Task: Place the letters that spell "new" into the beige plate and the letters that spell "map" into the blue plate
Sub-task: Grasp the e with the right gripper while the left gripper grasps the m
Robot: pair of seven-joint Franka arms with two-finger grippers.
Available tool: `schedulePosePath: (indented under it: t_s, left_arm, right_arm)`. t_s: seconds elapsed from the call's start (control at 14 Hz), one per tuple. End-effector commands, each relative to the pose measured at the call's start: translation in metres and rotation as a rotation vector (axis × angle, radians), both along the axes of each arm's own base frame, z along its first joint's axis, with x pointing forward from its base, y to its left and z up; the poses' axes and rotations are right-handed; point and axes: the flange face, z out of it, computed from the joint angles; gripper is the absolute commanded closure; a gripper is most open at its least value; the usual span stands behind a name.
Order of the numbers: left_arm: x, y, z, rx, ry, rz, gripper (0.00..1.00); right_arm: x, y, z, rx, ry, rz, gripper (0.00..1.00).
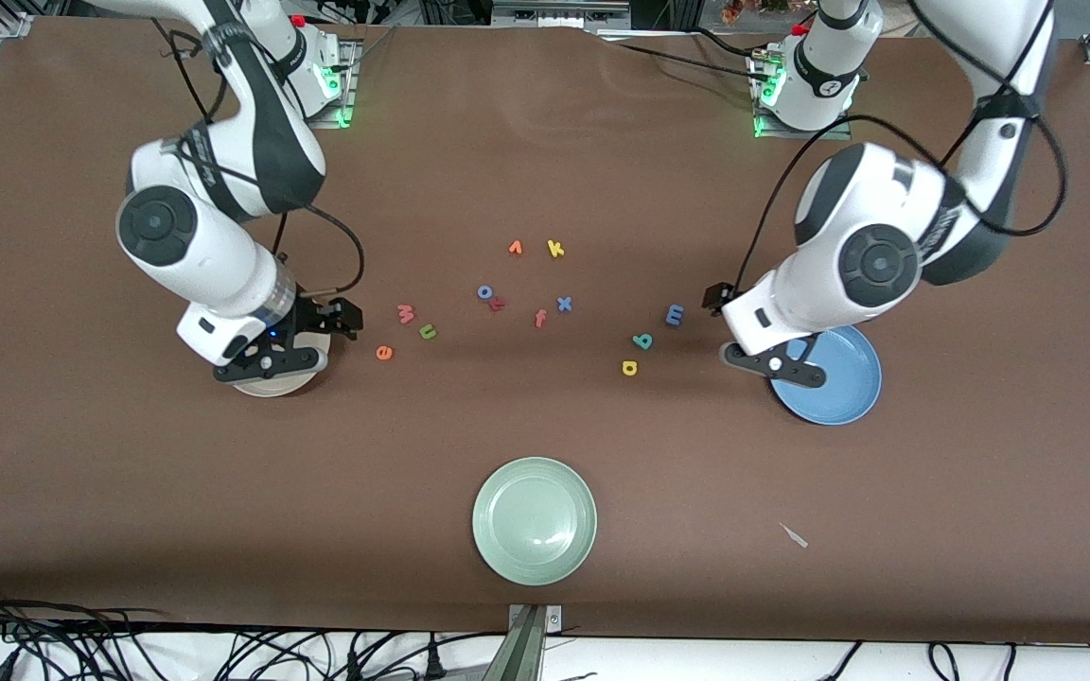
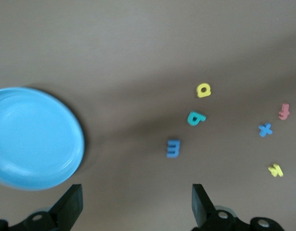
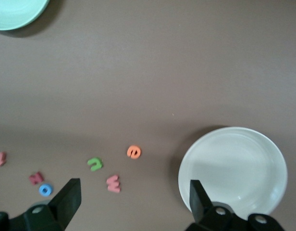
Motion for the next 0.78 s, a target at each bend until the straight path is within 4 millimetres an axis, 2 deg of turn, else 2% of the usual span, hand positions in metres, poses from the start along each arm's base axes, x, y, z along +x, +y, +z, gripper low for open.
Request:
schedulePosePath:
  t_s: [0.0, 0.21, 0.36, 0.43, 0.57, 0.64, 0.71]
  left_arm:
    - [-0.024, -0.007, -0.047, -0.017, -0.039, -0.020, 0.00]
    - [-0.052, -0.021, -0.090, -0.033, -0.072, -0.049, 0.00]
    - [-0.066, -0.029, -0.115, -0.033, -0.077, -0.070, 0.00]
    - [-0.074, -0.040, -0.137, 0.021, -0.082, -0.153, 0.00]
    - [-0.081, -0.052, -0.150, 0.032, -0.086, -0.167, 0.00]
    - [-0.085, -0.054, -0.159, 0.037, -0.085, -0.158, 0.00]
    - [-0.093, -0.065, -0.169, 0.037, -0.087, -0.164, 0.00]
  right_arm:
    - [-0.003, 0.002, -0.032, 0.002, -0.023, -0.008, 0.00]
    - [-0.010, 0.021, -0.072, -0.005, -0.030, -0.021, 0.00]
    - [-0.015, 0.022, -0.095, -0.039, -0.046, -0.022, 0.00]
    - [-0.020, 0.022, -0.109, -0.036, -0.052, -0.033, 0.00]
    - [-0.023, 0.021, -0.126, -0.027, -0.059, -0.062, 0.00]
    - [-0.026, 0.027, -0.137, -0.030, -0.048, -0.065, 0.00]
    - [-0.027, 0.030, -0.147, -0.025, -0.052, -0.073, 0.00]
